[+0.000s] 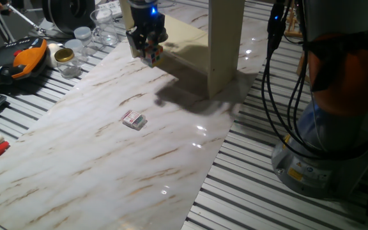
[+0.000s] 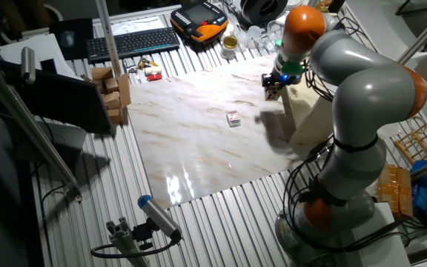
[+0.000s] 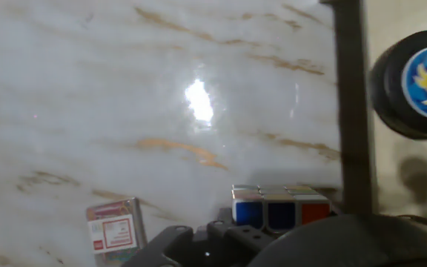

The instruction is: Take the object down from the shelf

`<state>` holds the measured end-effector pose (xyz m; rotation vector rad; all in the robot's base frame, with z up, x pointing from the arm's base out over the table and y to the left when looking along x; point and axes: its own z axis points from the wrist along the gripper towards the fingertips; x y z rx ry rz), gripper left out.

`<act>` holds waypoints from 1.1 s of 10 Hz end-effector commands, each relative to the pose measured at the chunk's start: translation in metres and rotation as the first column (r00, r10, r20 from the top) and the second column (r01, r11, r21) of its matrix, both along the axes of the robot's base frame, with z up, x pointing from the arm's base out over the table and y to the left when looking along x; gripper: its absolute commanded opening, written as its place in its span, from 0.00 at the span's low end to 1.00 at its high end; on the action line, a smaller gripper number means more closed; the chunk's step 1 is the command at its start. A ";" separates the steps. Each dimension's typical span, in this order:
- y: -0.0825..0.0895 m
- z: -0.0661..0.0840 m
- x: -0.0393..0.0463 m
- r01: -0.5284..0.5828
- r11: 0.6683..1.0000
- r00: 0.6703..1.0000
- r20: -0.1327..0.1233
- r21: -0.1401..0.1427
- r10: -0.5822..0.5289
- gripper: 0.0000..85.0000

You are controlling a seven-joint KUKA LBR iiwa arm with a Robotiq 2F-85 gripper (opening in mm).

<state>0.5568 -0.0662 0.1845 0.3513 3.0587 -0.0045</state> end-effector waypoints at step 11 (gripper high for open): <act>0.017 -0.030 0.0003 -0.007 1.000 1.000 0.018 0.020 0.007 0.00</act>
